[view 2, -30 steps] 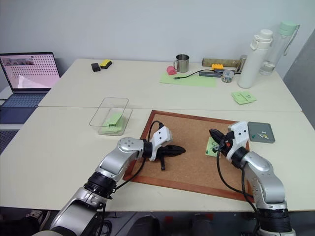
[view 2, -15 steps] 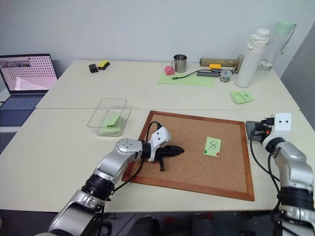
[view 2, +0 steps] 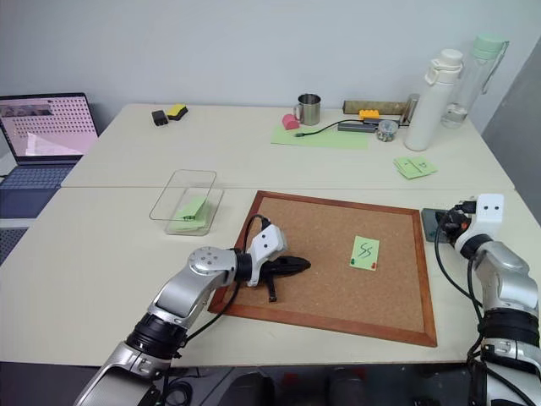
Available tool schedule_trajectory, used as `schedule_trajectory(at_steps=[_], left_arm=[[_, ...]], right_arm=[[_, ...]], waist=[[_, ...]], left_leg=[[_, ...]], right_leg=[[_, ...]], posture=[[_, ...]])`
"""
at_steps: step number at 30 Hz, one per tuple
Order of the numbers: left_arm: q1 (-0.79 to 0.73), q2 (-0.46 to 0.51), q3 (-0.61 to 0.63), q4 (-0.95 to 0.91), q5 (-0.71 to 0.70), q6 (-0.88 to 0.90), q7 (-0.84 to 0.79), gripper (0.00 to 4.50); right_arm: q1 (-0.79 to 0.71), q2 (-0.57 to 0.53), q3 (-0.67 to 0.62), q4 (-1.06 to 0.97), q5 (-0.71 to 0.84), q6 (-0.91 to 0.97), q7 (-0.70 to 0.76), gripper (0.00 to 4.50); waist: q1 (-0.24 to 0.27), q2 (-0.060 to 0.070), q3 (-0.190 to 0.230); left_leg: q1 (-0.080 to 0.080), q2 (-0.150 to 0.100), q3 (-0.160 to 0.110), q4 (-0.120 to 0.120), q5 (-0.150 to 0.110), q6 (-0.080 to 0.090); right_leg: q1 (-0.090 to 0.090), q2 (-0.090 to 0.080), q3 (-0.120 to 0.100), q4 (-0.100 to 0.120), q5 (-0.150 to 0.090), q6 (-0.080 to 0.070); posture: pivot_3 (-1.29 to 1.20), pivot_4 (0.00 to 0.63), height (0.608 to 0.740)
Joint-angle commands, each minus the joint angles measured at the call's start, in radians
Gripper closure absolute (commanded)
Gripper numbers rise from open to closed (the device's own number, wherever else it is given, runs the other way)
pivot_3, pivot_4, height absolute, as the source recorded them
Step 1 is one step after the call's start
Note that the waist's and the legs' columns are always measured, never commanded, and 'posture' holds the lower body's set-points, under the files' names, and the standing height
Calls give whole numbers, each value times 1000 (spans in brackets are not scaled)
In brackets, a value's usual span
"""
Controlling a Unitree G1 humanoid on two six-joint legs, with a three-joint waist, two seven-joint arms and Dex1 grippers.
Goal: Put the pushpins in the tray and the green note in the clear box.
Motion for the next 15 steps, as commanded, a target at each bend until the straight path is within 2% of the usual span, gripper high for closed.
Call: schedule_trajectory(at_steps=[1,8,11,15], left_arm=[[15,21,-14,34,14,35,1,4500],[-4,28,-23,52,18,29,-16,4500],[-18,28,-29,66,20,22,-22,4500],[-37,22,-36,81,21,17,-28,4500]], right_arm=[[163,-35,25,-330,68,73,99,2764],[471,-34,108,-767,146,157,160,2764],[503,-22,159,-803,117,165,134,2764],[478,11,210,-745,58,124,100,2764]], waist=[[0,0,0],[-3,0,0],[-5,-1,0],[-2,-2,0]], left_leg=[[0,0,-1,0,0,0],[3,0,-2,0,0,0],[7,0,-1,0,0,0],[7,-1,-1,0,0,0]], right_leg=[[1,0,0,-1,0,0],[6,0,-1,-3,0,0],[9,0,-2,-4,0,0],[10,0,-2,-5,0,0]], posture=[[0,150,740],[0,150,740],[0,150,740],[0,150,740]])
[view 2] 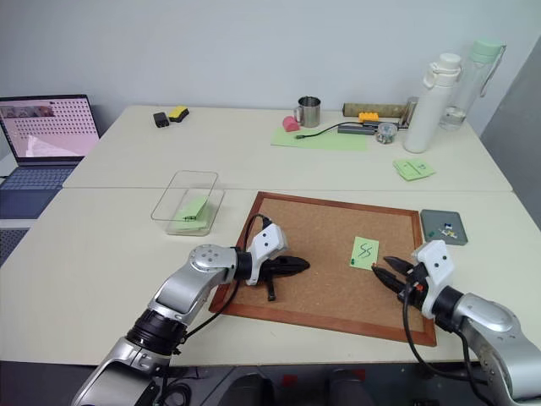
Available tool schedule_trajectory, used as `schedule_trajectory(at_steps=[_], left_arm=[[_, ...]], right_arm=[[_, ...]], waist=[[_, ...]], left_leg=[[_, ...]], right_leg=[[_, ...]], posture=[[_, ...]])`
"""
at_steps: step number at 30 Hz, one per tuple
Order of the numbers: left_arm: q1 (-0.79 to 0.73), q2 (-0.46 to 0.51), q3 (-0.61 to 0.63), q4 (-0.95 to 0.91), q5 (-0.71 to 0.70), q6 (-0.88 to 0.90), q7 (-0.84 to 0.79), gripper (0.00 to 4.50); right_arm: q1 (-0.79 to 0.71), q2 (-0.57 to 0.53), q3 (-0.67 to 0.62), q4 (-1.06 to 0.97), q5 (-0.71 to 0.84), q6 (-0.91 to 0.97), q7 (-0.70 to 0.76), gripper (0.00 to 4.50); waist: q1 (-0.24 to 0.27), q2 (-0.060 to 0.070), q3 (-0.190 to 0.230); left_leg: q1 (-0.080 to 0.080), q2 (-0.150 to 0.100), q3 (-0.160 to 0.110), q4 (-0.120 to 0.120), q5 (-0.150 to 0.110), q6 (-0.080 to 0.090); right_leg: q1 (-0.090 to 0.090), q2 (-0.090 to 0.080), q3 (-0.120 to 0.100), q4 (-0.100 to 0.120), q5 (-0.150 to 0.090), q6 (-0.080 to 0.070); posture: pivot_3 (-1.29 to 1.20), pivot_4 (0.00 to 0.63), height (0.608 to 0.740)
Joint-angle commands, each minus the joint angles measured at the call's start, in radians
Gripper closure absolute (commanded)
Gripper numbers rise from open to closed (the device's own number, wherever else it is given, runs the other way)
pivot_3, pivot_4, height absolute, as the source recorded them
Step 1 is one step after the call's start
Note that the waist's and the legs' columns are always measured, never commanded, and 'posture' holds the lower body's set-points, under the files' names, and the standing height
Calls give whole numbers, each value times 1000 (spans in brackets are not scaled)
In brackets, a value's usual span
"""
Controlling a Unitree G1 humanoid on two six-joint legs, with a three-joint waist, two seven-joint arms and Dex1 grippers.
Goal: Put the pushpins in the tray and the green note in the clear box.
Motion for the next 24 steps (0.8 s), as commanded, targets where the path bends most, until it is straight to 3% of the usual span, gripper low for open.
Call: schedule_trajectory(at_steps=[1,12,15,21,24], left_arm=[[1,12,-22,39,23,7,-7,4500],[7,26,-16,25,21,12,-9,4500],[8,26,-15,23,21,14,-6,4500],[7,24,-13,23,21,13,0,4500],[9,26,-12,22,20,12,0,4500]], right_arm=[[-29,31,28,29,-44,-43,-33,2764],[-84,93,42,118,-68,-64,-52,2764],[-87,98,33,130,-60,-62,-46,3133],[-95,93,30,155,-63,-66,-29,4443],[-99,98,22,165,-60,-68,-28,4443]], waist=[[1,0,0],[2,0,0],[2,0,0],[2,0,0],[2,0,0]], left_leg=[[0,0,0,0,0,0],[0,0,0,-1,0,0],[0,0,0,-1,0,0],[0,0,0,-1,0,0],[0,0,0,-1,0,0]], right_leg=[[0,0,0,0,0,0],[0,0,0,-1,0,0],[0,0,1,-1,0,0],[0,0,0,-1,0,0],[0,0,0,-1,0,0]], posture=[[0,150,740],[0,150,740],[0,150,740],[0,150,740],[0,150,740]])
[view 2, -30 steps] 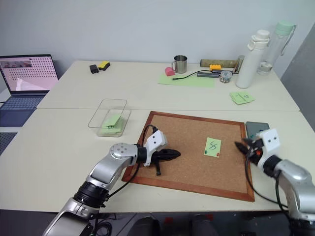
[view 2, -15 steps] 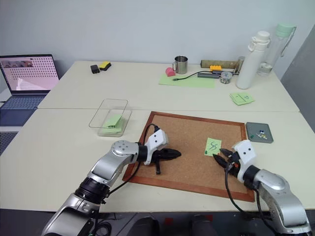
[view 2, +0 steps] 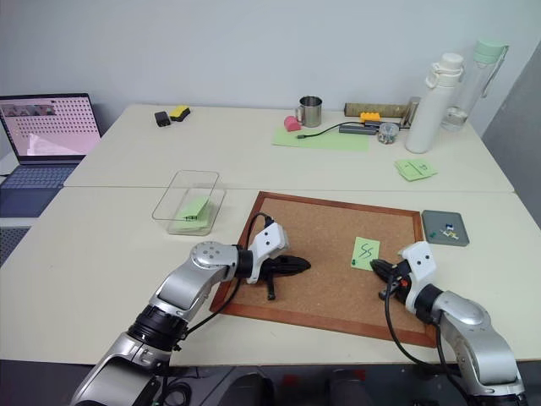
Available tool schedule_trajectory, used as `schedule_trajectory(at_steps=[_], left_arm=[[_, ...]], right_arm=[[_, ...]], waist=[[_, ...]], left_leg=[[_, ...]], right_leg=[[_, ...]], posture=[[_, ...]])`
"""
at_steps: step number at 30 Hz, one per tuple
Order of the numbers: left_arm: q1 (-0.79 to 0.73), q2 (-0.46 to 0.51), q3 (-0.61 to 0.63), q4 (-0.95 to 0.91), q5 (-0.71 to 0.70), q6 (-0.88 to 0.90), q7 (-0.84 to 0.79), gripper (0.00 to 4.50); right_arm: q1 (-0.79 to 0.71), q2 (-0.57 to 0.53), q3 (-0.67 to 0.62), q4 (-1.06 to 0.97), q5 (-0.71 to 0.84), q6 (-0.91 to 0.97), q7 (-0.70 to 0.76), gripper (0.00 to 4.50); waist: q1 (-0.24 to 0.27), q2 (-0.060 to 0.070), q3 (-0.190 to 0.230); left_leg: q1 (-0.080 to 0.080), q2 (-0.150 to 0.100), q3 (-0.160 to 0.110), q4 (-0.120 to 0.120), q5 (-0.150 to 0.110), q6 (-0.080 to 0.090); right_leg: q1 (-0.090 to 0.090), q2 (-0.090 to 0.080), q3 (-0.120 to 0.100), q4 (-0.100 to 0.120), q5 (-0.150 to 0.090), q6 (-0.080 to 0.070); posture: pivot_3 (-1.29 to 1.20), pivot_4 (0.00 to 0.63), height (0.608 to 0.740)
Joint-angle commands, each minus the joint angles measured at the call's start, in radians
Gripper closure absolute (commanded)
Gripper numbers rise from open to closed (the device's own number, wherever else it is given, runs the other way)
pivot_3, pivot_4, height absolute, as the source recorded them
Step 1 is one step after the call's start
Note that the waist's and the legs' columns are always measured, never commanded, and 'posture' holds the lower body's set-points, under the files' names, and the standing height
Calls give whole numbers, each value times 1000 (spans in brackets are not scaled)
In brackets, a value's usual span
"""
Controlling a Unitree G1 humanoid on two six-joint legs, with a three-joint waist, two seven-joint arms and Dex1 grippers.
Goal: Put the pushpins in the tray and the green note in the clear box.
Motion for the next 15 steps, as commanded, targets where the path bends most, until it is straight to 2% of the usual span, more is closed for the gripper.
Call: schedule_trajectory(at_steps=[1,9,15], left_arm=[[23,23,-5,13,20,14,10,4500],[22,24,-4,16,19,13,12,4500],[17,22,-7,21,19,9,7,4500]], right_arm=[[-14,3,-39,-2,21,-24,5,4443],[-14,18,-125,-112,144,3,3,4443],[-62,25,-212,-89,212,52,-59,4443]], waist=[[0,0,0],[0,1,0],[-1,0,0]], left_leg=[[0,0,0,0,0,0],[0,0,0,0,0,0],[0,0,0,0,0,0]], right_leg=[[0,0,0,0,0,0],[0,0,0,0,0,0],[0,0,0,0,0,0]], posture=[[0,150,740],[0,150,740],[0,150,740]])
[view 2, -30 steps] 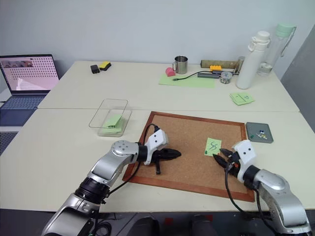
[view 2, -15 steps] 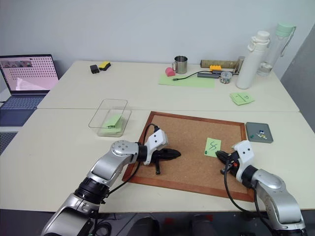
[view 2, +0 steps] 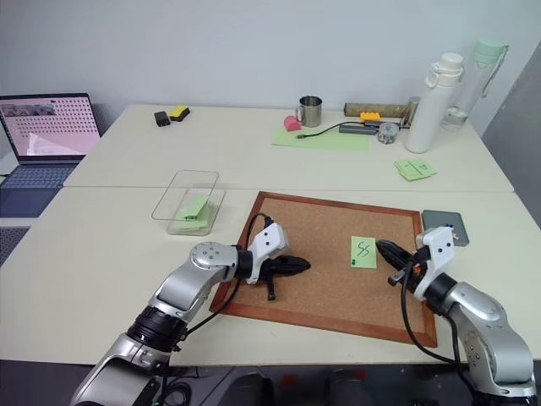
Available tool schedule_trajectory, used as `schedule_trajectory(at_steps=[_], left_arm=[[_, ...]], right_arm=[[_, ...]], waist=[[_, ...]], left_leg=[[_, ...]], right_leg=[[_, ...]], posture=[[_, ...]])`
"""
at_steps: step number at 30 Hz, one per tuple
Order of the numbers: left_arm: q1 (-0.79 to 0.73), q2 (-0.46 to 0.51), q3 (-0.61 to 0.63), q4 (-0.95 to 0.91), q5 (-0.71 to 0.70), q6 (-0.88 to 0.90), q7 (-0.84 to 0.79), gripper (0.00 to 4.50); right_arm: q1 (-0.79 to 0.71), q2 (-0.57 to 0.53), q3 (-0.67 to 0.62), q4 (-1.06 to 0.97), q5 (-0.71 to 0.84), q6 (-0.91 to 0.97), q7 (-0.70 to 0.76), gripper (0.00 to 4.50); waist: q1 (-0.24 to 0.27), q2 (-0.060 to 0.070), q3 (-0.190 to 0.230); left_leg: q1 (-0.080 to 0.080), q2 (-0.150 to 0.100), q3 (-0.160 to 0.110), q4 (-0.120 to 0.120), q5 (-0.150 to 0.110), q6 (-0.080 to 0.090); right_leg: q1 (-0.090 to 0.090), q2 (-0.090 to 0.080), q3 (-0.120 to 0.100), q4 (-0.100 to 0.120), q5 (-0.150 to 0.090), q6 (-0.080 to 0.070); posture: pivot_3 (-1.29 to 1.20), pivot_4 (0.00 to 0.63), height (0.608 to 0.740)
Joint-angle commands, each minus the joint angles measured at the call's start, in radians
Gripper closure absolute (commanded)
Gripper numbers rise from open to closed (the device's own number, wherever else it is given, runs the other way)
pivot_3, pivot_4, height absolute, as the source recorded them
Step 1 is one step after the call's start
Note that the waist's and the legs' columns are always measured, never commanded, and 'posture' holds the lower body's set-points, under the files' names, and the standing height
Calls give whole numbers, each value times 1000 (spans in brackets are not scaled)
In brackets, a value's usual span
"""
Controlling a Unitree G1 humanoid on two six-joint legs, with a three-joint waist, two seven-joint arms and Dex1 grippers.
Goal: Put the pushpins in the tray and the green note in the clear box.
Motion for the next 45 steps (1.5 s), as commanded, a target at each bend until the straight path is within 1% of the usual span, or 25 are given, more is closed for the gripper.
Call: schedule_trajectory(at_steps=[1,6,9,12,15,19,21,22,24,26,30,34,39,42,45], left_arm=[[9,20,-8,33,20,7,1,4500],[1,18,-11,44,21,2,-4,4500],[-2,16,-14,45,22,0,-7,4500],[2,21,-10,39,21,1,-8,4500],[15,32,-4,23,20,6,-6,4500],[34,44,3,3,19,13,0,4500],[44,48,5,-11,18,19,3,4500],[49,50,5,-17,17,22,5,4500],[53,52,4,-24,15,25,9,4500],[57,53,4,-30,14,27,13,4500],[58,54,6,-33,15,29,12,4500],[57,55,4,-30,16,26,6,4500],[40,47,-6,-14,18,20,-2,4500],[31,46,-7,-6,18,19,-4,4500],[29,48,-6,-3,18,16,-9,4500]], right_arm=[[-75,-1,-105,27,47,26,-72,4443],[-262,-83,-153,335,-121,-64,-198,4443],[-371,-144,-134,563,-189,-121,-189,4443],[-458,-166,-122,751,-210,-157,-157,4443],[-510,-173,-107,871,-224,-185,-115,4443],[-545,-176,-93,960,-234,-230,-59,4443],[-556,-176,-96,987,-235,-245,-40,4027],[-559,-177,-99,996,-234,-254,-31,3912],[-562,-178,-104,1004,-231,-267,-19,3370],[-545,-171,-121,967,-199,-266,16,2993],[-457,-165,-130,821,-156,-257,81,2993],[-372,-154,-132,667,-141,-214,66,2993],[-350,-147,-146,651,-159,-216,6,2993],[-345,-145,-150,632,-148,-218,1,2993],[-299,-134,-125,511,-113,-190,39,2993]], waist=[[-1,0,0],[0,0,0],[0,1,0],[0,1,0],[-1,1,0],[-5,1,1],[-9,1,1],[-11,1,1],[-15,1,1],[-17,1,1],[-18,1,1],[-20,2,1],[-21,2,1],[-21,2,1],[-19,2,1]], left_leg=[[0,0,0,0,0,0],[0,0,1,0,0,0],[0,-1,2,0,0,0],[0,-1,1,-1,0,0],[0,0,1,-1,0,0],[0,0,2,-1,0,0],[0,1,2,-1,0,0],[0,1,2,-1,0,0],[0,1,2,-1,0,0],[0,1,2,-1,0,0],[0,1,1,-2,0,0],[0,1,1,-2,0,0],[0,1,2,-2,0,0],[0,1,2,-2,0,0],[0,1,1,-2,0,0]], right_leg=[[0,0,0,0,0,0],[0,0,0,0,0,0],[-1,0,1,0,0,0],[0,0,1,-1,0,0],[0,0,2,-2,0,0],[0,0,2,-2,0,0],[0,0,2,-2,0,0],[0,0,2,-2,0,0],[0,0,2,-2,0,0],[0,0,2,-2,0,0],[0,0,2,-2,0,0],[1,0,2,-3,0,0],[1,-1,1,-3,0,0],[1,-1,1,-3,0,0],[1,-1,2,-3,0,0]], posture=[[0,150,740],[0,150,740],[0,150,740],[0,150,740],[0,150,740],[0,150,740],[0,150,740],[0,150,740],[0,150,740],[0,150,740],[0,150,740],[0,150,740],[0,150,740],[0,150,740],[0,150,740]])
